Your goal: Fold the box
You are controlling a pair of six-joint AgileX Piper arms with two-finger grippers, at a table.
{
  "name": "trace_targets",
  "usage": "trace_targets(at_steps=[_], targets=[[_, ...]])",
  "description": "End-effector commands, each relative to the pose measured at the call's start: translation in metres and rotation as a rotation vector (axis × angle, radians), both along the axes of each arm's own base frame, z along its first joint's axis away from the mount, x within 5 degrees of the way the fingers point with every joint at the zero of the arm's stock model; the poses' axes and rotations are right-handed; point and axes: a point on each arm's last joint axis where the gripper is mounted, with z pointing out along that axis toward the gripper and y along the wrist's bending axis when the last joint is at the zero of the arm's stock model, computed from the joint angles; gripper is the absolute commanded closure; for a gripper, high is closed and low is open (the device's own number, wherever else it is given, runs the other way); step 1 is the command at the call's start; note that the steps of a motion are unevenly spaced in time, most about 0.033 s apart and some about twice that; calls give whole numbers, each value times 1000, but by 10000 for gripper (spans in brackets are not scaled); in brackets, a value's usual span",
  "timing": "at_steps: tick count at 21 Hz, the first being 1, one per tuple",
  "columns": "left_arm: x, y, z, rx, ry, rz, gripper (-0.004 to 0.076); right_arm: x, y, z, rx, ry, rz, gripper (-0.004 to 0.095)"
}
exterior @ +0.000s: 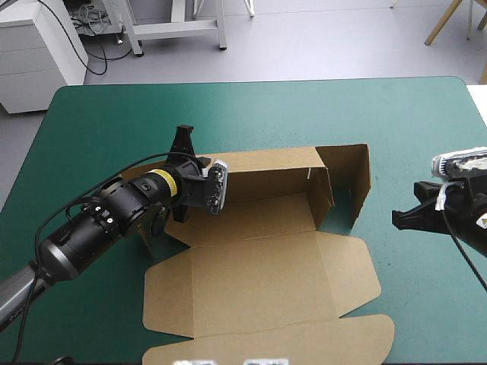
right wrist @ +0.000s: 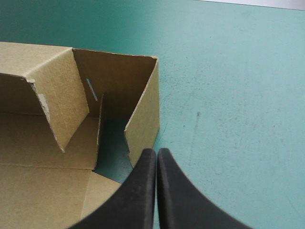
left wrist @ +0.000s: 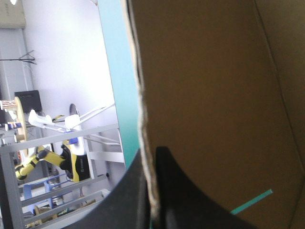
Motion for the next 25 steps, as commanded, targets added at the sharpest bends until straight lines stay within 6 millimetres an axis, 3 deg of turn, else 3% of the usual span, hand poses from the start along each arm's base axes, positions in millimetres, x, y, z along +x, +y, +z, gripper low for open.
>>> trace_targets(at_steps=[1,6,8,11,12,13,14,15,19,22,25], targets=[[-1,-6,8,-85,-125,-67,734,-5,2,21,26,-91,1,921],[6,-15,-12,-104,-130,-99,734,-17,5,42,14,-112,31,892],[10,-19,-19,-97,-117,-103,734,-23,6,58,4,-133,45,802],[14,-23,-27,-112,-83,-90,734,-23,7,88,-8,-202,51,519],[16,-24,-30,-116,-67,-83,734,-17,6,100,-9,-223,50,342],[16,-24,-30,-117,-65,-82,734,-11,5,103,-5,-223,48,279],[17,-25,-34,-108,-54,-80,734,2,4,112,3,-231,43,165],[17,-25,-34,-106,-51,-79,734,7,3,116,6,-238,37,137],[20,-26,-42,-122,5,-43,734,76,-5,125,48,-187,9,135],[20,-26,-42,-126,12,-38,734,130,-10,107,70,-67,16,135],[20,-26,-42,-127,13,-36,734,186,-13,76,106,55,33,135]])
